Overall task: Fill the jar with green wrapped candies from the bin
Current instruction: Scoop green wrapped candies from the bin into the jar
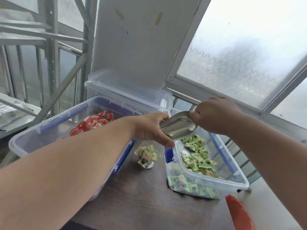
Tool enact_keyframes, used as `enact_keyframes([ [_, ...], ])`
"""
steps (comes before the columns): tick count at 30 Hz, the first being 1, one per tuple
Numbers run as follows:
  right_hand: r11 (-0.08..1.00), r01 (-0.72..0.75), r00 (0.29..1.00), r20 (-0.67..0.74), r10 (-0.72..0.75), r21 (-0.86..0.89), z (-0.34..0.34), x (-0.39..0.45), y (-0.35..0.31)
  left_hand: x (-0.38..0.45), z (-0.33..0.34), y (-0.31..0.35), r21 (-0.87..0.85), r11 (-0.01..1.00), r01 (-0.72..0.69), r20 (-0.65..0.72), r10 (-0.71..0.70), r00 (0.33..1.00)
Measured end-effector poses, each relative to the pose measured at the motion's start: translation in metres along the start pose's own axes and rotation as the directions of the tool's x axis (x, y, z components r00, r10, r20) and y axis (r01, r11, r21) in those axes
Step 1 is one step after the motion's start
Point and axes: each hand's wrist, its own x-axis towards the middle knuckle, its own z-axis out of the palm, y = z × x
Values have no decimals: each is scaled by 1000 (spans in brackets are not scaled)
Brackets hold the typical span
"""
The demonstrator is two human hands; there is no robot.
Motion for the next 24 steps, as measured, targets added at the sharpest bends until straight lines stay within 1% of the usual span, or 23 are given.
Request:
enact_keyframes([
  [4, 981, -159, 985, 77, 151, 114, 3, -12, 25, 0, 1, -1, -11, 1000, 7, 7, -7, 1000],
  [7, 918, -300, 950, 165, 264, 259, 14, -24, 43, -2, 2, 3, 10, 1000, 3, -14, -3, 1000],
  [9, 889, -367, 920, 251, 302, 275, 26, -30, 51, -2, 2, 3, 11, 1000, -3, -17, 3, 1000],
  [12, 834, -491, 838, 398, 373, 253, 49, -40, 55, 0, 2, 0, 12, 1000, -17, -15, 17, 1000],
  [14, 730, -603, 763, 501, 409, 322, 67, -49, 52, 1, 2, -1, -10, 1000, -14, -15, 13, 1000],
  [17, 549, -724, 669, 618, 413, 418, 89, -59, 43, 3, 2, -1, -11, 1000, -16, -18, 16, 1000],
  [18, 513, -743, 650, 644, 404, 429, 94, -61, 41, 4, 3, -2, -16, 1000, -15, -23, 14, 1000],
  [21, 479, -762, 625, 689, 367, 436, 99, -65, 32, 6, 6, -2, -37, 999, -5, -37, 4, 999],
  [24, 494, -748, 633, 701, 329, 443, 101, -66, 24, 6, 8, 0, -47, 999, 2, -47, -4, 999],
])
